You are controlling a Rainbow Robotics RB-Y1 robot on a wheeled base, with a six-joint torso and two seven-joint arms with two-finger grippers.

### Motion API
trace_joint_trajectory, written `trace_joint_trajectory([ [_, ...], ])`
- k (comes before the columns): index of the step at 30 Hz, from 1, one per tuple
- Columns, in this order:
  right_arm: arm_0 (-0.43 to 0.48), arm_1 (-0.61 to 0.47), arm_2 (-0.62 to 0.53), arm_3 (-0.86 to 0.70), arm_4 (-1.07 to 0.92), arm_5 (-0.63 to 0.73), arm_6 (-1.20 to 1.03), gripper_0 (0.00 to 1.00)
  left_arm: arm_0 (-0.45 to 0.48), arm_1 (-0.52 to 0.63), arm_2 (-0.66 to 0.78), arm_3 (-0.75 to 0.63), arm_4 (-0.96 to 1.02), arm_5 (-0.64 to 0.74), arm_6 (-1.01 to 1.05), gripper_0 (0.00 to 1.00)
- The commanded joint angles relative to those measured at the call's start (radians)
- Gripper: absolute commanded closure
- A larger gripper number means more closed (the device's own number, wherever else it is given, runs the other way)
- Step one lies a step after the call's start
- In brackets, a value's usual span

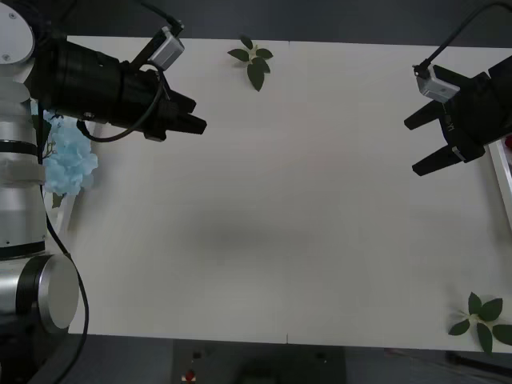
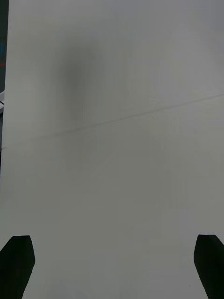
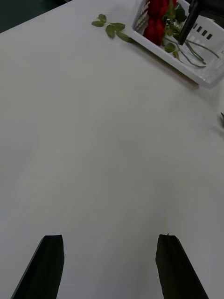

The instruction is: Put the red flowers into the right box and the blue flowers into the left box

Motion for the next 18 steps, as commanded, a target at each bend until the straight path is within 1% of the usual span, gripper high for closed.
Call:
trace_joint_trajectory([
  [1, 0.0, 0.008, 0.0, -0.017, -0.001, 0.007, -0.008, 0.0, -0.019, 0.177, -0.216, -0.023, 0.17, -0.158, 0.136, 0.43],
  [2, 0.0, 0.008, 0.0, -0.017, -0.001, 0.007, -0.008, 0.0, -0.01, 0.23, -0.294, -0.023, 0.239, -0.24, 0.164, 0.44],
  [3, 0.0, 0.008, 0.0, -0.017, -0.001, 0.007, -0.008, 0.0, -0.005, 0.259, -0.336, -0.024, 0.277, -0.286, 0.173, 0.43],
  [5, 0.0, 0.008, 0.0, -0.017, -0.001, 0.007, -0.008, 0.0, -0.002, 0.371, -0.5, -0.026, 0.412, -0.472, 0.193, 0.44],
  [6, 0.0, 0.008, 0.0, -0.017, -0.001, 0.007, -0.008, 0.0, -0.004, 0.416, -0.563, -0.032, 0.463, -0.544, 0.195, 0.43],
  [7, 0.0, 0.008, 0.0, -0.017, -0.001, 0.007, -0.008, 0.0, -0.007, 0.437, -0.591, -0.035, 0.48, -0.576, 0.196, 0.44],
  [8, 0.0, 0.008, 0.0, -0.017, -0.001, 0.007, -0.008, 0.0, -0.014, 0.479, -0.647, -0.047, 0.507, -0.625, 0.198, 0.44],
  [9, 0.0, 0.008, 0.0, -0.017, -0.001, 0.007, -0.008, 0.0, -0.023, 0.511, -0.684, -0.053, 0.529, -0.653, 0.201, 0.44],
  [12, 0.0, 0.008, 0.0, -0.017, -0.001, 0.007, -0.008, 0.0, -0.053, 0.572, -0.761, -0.064, 0.575, -0.675, 0.205, 0.43],
  [18, 0.0, 0.008, 0.0, -0.017, -0.001, 0.007, -0.008, 0.0, -0.07, 0.62, -0.807, -0.087, 0.595, -0.682, 0.213, 0.43],
])
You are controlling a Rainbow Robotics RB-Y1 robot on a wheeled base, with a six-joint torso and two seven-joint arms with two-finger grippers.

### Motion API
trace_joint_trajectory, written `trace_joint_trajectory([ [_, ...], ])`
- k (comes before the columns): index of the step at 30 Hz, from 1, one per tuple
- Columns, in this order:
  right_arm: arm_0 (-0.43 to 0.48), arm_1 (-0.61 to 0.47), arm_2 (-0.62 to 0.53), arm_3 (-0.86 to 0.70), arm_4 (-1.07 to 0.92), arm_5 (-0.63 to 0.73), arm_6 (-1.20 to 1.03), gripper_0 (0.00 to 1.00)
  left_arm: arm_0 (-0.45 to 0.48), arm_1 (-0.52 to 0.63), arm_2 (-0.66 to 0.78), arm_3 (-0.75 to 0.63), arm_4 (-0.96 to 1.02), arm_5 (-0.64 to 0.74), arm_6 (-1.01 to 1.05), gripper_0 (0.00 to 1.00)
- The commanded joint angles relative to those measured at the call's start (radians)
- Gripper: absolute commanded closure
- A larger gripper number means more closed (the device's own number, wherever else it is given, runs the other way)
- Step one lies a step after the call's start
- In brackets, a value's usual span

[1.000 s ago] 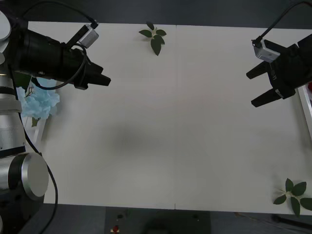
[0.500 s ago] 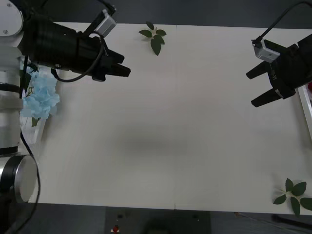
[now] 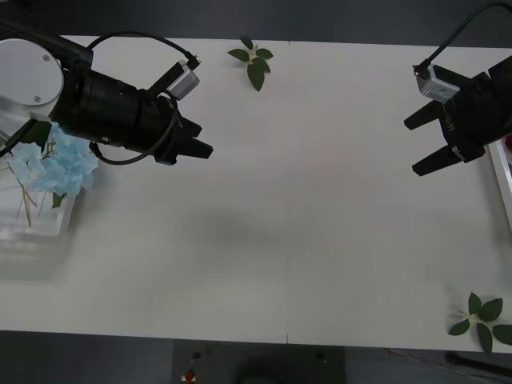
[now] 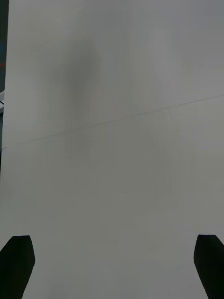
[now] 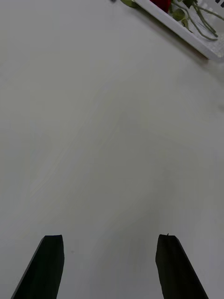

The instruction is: Put the red flowers into the right box and the blue flowers into the left box

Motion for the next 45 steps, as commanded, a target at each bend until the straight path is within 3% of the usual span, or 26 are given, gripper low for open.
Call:
trace_joint_trajectory([
  [1, 0.0, 0.008, 0.0, -0.017, -0.001, 0.007, -0.008, 0.0, -0.071, 0.04, -0.014, -0.044, 0.034, -0.033, 0.025, 0.44],
  [10, 0.0, 0.008, 0.0, -0.017, -0.001, 0.007, -0.008, 0.0, -0.154, 0.169, -0.226, -0.098, 0.166, -0.203, 0.036, 0.43],
  [23, 0.0, 0.008, 0.0, -0.017, -0.001, 0.007, -0.008, 0.0, -0.154, 0.168, -0.225, -0.115, 0.173, -0.185, 0.033, 0.44],
  [37, 0.0, 0.008, 0.0, -0.017, -0.001, 0.007, -0.008, 0.0, -0.152, 0.191, -0.083, -0.124, 0.147, 0.182, 0.073, 0.43],
  [45, 0.0, 0.008, 0.0, -0.017, -0.001, 0.007, -0.008, 0.0, -0.152, 0.191, -0.048, -0.124, 0.175, 0.326, 0.078, 0.43],
])
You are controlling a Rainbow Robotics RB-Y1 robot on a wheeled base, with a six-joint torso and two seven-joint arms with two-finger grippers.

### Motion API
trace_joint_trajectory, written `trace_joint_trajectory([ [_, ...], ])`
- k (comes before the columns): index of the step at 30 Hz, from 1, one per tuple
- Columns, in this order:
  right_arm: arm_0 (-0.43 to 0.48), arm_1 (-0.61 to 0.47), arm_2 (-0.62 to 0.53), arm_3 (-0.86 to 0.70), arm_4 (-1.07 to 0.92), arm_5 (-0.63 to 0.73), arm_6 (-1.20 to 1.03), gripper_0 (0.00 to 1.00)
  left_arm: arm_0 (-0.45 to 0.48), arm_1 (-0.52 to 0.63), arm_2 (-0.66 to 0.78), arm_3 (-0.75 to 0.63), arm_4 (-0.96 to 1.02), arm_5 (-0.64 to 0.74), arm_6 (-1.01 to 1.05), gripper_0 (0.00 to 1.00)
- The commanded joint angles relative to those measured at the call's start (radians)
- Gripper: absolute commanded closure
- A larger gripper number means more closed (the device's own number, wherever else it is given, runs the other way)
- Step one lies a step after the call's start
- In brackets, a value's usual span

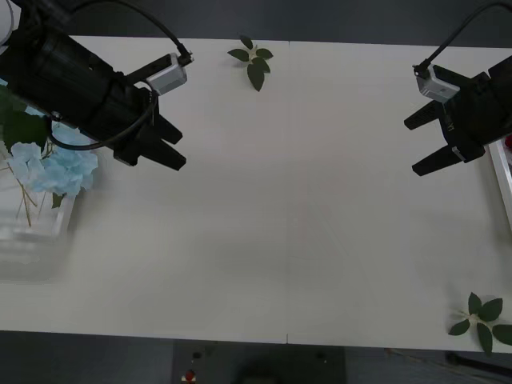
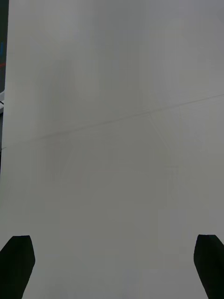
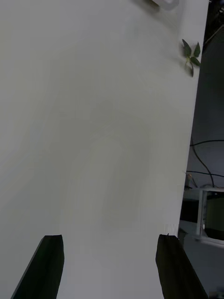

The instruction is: Put the red flowers into the right box and the blue flowers into the left box

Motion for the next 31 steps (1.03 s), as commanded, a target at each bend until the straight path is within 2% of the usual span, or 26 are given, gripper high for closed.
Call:
trace_joint_trajectory([
  [1, 0.0, 0.008, 0.0, -0.017, -0.001, 0.007, -0.008, 0.0, -0.013, 0.026, 0.017, -0.023, 0.016, 0.086, 0.053, 0.43],
  [11, 0.0, 0.008, 0.0, -0.017, -0.001, 0.007, -0.008, 0.0, -0.013, 0.026, 0.031, -0.022, -0.094, 0.211, 0.07, 0.43],
  [31, 0.0, 0.008, 0.0, -0.017, -0.001, 0.007, -0.008, 0.0, -0.01, 0.026, 0.029, -0.02, -0.086, 0.197, 0.076, 0.43],
])
